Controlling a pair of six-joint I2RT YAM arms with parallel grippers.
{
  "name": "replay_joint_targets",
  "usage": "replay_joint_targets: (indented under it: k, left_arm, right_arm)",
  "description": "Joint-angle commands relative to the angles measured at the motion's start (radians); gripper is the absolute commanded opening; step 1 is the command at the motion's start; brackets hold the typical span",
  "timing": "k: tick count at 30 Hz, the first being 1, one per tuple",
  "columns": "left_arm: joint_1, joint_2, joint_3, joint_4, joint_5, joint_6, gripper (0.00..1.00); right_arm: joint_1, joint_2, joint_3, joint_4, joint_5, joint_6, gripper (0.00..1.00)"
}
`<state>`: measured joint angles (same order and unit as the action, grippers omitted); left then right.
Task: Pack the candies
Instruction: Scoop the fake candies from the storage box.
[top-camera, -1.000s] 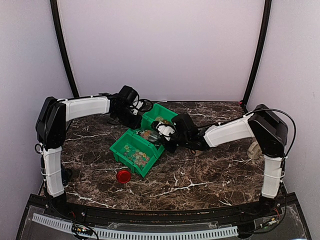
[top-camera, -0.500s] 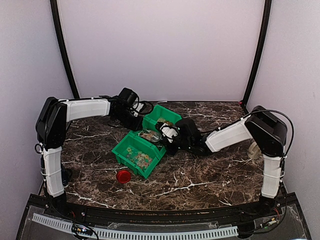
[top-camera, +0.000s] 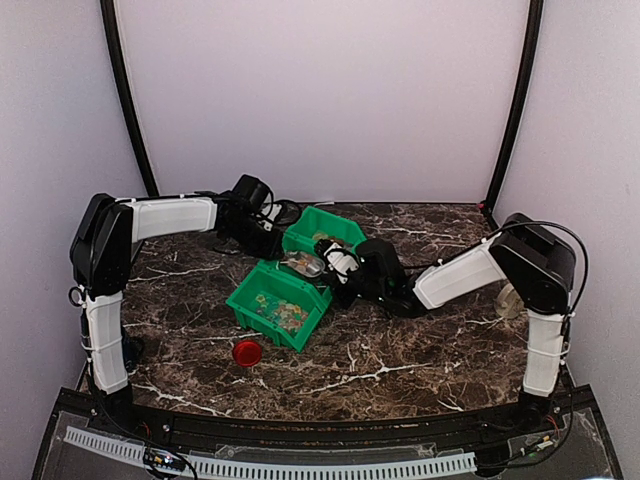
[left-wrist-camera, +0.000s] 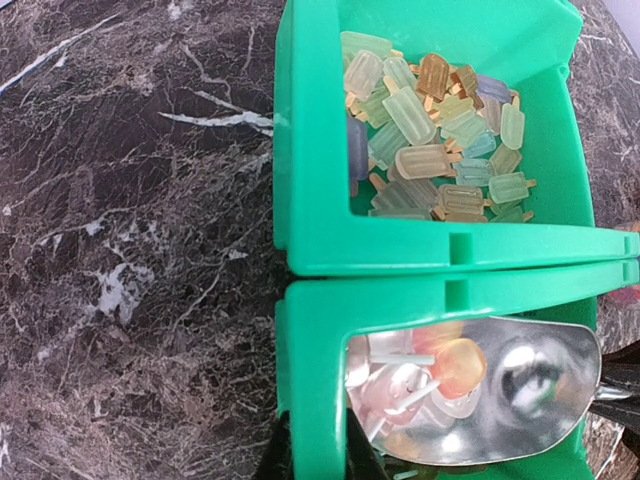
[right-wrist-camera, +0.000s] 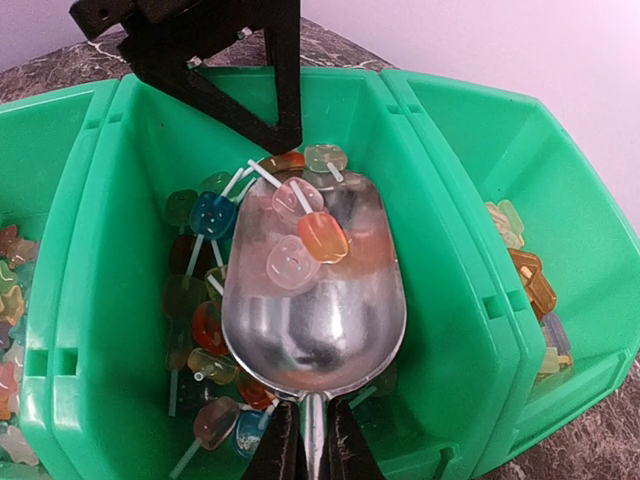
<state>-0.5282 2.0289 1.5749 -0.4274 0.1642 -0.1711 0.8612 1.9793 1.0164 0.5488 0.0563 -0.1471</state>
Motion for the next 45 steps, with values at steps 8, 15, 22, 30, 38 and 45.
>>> replay_joint_targets:
  k: [8,15,22,30,38,45]
  left_arm:
    - [0.015,-0.131,0.032,0.085,0.059,-0.075,0.0]
    - [0.021,-0.125,0.032,0.097,0.074,-0.081,0.0]
    - [0.02,-0.125,0.026,0.086,0.071,-0.066,0.0]
    - [0.021,-0.121,0.014,0.092,0.072,-0.067,0.0]
    - [0.021,-0.121,0.004,0.094,0.063,-0.067,0.0]
    - [0.022,-0.121,-0.004,0.086,0.038,-0.064,0.0]
  right_arm:
    - [0.001,-0.026,-0.032,0.005,0.016,0.022,0.0]
    - [0.001,-0.059,-0.086,0.06,-0.022,0.025,0.0]
    - [-0.005,-0.099,-0.144,0.138,0.003,0.063,0.0]
    - [-0.011,-0.154,-0.202,0.219,-0.004,0.09,0.0]
    - [-0.02,-0.267,-0.26,0.284,0.016,0.107,0.0]
    - [-0.022,-0.393,-0.283,0.258,0.067,0.089,0.0]
